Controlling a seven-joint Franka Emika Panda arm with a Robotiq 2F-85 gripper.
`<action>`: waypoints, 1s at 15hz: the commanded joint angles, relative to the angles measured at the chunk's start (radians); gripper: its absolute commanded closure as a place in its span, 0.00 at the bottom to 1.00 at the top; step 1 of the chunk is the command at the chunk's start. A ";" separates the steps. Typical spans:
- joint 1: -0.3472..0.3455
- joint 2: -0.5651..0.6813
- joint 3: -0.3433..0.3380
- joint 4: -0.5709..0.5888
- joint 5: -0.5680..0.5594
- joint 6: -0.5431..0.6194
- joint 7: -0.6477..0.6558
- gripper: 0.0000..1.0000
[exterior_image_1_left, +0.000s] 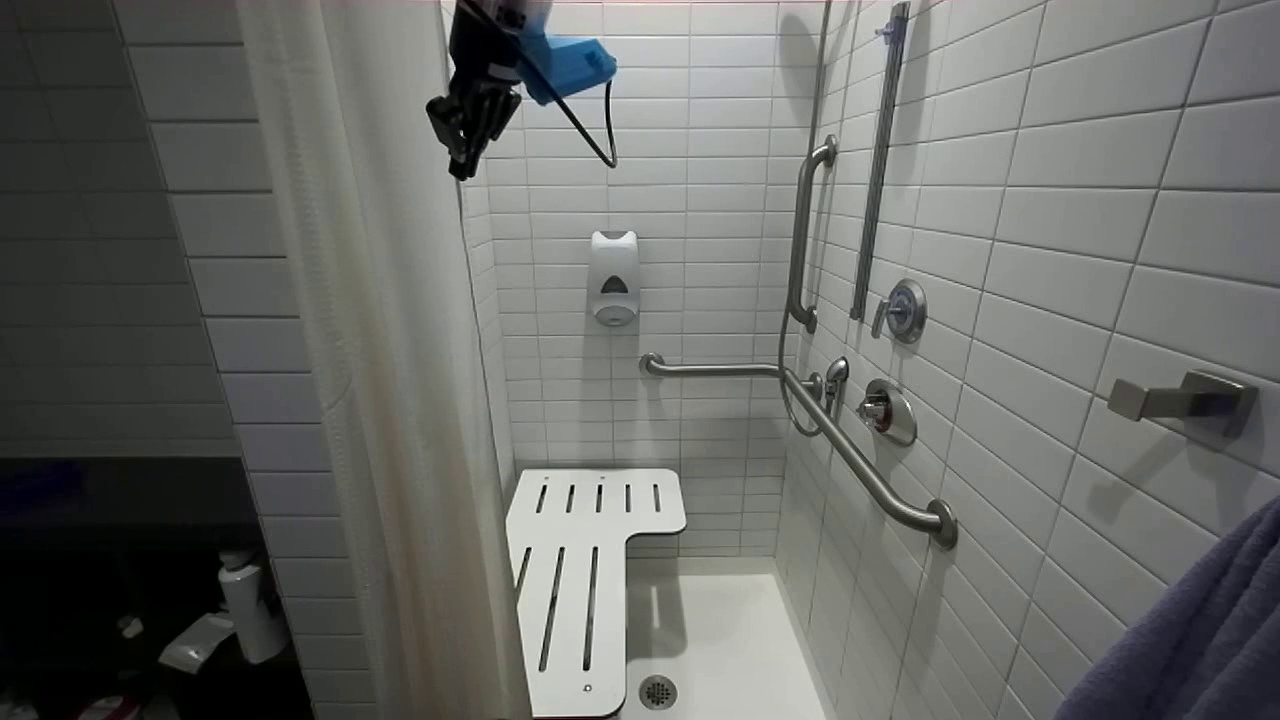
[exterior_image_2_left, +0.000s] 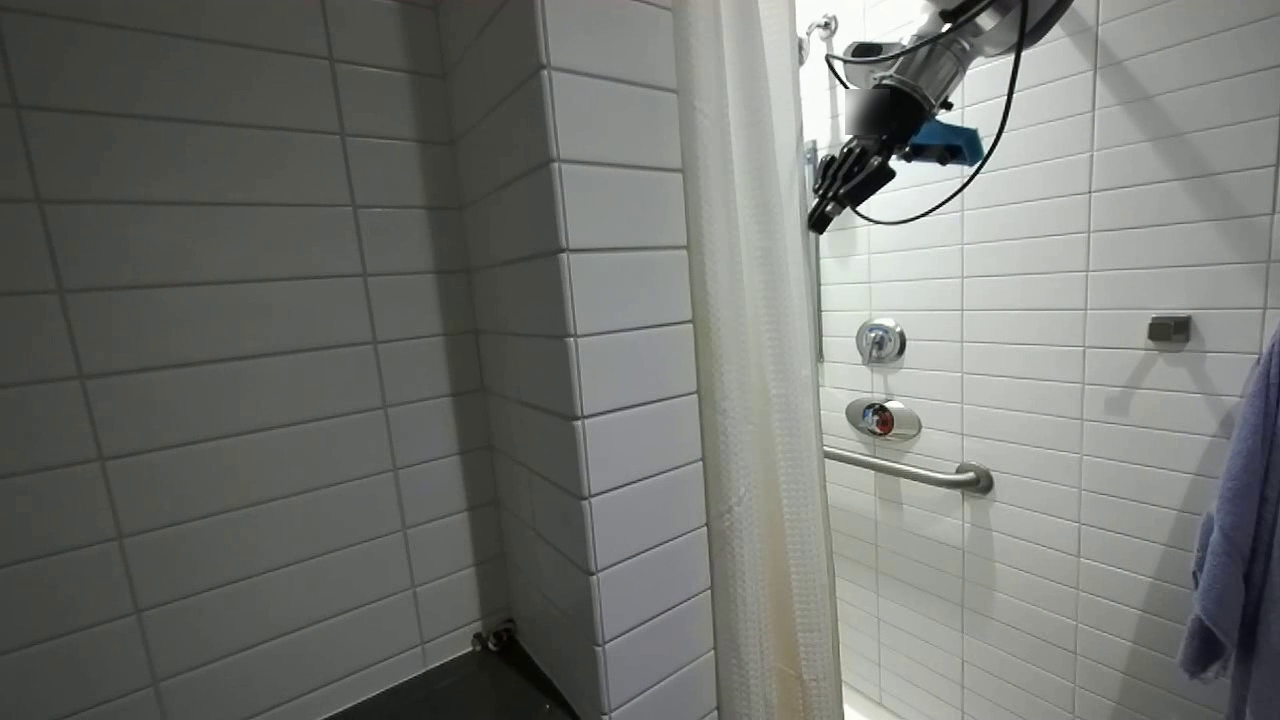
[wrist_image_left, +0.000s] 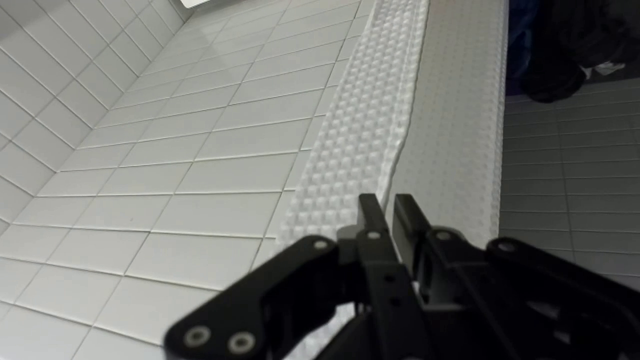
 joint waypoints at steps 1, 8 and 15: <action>-0.019 -0.020 0.024 -0.025 -0.009 0.025 -0.002 0.55; -0.019 -0.009 0.024 -0.031 -0.007 0.028 -0.008 0.07; -0.017 0.004 0.024 0.008 -0.003 0.011 -0.006 0.00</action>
